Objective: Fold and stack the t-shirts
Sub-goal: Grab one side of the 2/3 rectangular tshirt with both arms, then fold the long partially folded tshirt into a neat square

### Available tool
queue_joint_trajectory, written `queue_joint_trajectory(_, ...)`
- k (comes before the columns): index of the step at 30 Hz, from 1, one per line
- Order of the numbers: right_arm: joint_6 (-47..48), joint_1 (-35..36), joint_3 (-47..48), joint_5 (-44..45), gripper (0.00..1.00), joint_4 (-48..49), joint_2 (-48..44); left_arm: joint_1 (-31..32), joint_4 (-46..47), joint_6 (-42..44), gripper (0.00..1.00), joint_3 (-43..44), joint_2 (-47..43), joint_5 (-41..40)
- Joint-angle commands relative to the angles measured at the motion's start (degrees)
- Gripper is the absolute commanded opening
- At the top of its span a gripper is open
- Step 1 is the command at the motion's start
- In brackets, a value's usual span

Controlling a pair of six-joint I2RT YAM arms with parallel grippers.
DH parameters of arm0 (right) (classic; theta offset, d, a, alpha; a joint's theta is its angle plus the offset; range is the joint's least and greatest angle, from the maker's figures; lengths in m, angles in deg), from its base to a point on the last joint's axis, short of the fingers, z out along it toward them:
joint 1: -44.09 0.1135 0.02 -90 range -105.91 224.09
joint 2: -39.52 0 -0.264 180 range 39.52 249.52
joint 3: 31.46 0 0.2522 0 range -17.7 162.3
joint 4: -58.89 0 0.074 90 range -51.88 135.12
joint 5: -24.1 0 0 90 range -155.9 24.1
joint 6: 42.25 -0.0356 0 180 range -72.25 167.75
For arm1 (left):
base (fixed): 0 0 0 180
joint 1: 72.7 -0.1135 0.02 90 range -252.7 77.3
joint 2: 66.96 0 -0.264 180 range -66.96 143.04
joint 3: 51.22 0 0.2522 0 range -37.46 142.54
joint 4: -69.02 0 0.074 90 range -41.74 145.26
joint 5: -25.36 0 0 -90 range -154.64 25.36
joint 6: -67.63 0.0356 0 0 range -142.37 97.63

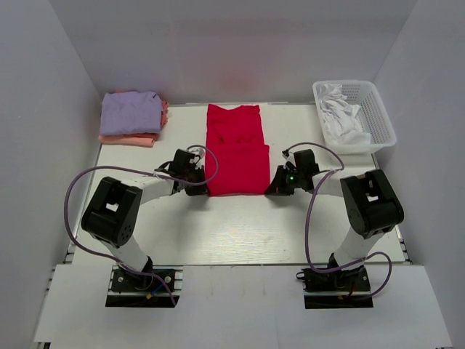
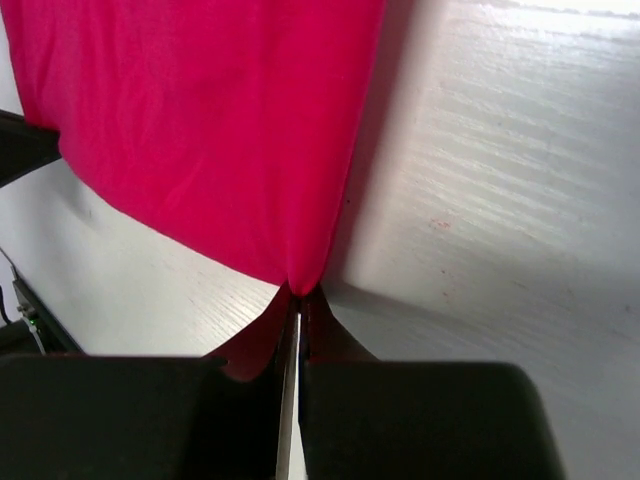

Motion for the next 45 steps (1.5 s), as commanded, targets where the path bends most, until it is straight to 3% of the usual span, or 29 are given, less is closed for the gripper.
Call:
queue_joint_trajectory(1, 1.45, 0.11, -0.90, 1.51, 0.00, -4.06, -2.01, 0.53, -1.42, 0.38, 0.00, -1.79, -4.55, 0.26)
queue_joint_trajectory(8, 3.30, 0.73, -5.11, 2.75, 0.00, -5.63, -13.34, 0.53, -4.31, -1.90, 0.00, -7.15, -19.83, 2.53)
queue_joint_trajectory(15, 4.89, 2.66, -13.02, 1.61, 0.00, -11.80, -32.14, 2.19, -8.54, -6.12, 0.00, -14.45, -40.40, 8.94)
queue_joint_trajectory(16, 4.01, 2.75, -14.33, 1.25, 0.00, -11.88, -38.60, 2.20, -7.93, -6.99, 0.00, -14.46, -41.90, 13.14)
queue_joint_trajectory(18, 2.08, 3.10, -15.31, 0.72, 0.00, -12.41, -41.73, 2.20, -8.88, -7.53, 0.00, -14.46, -46.02, 15.11)
queue_joint_trajectory(23, 1.01, 3.45, -11.64, -0.77, 0.00, -13.20, -49.47, 2.20, -15.47, -9.81, 0.00, -11.74, -51.92, 12.30)
queue_joint_trajectory(27, 0.84, 3.36, -6.10, -1.90, 0.00, -12.59, -47.90, 2.20, -18.29, -10.96, 0.00, -8.31, -53.60, 9.06)
queue_joint_trajectory(33, 0.75, 3.36, 2.34, -3.76, 0.00, -7.49, -39.38, 2.20, -23.56, -12.45, 0.00, -0.31, -50.79, -2.36)
queue_joint_trajectory(45, 2.51, 3.10, 17.46, -4.90, 0.00, -6.61, -21.55, 1.15, -26.20, -15.61, 0.00, 9.09, -36.04, -23.54)
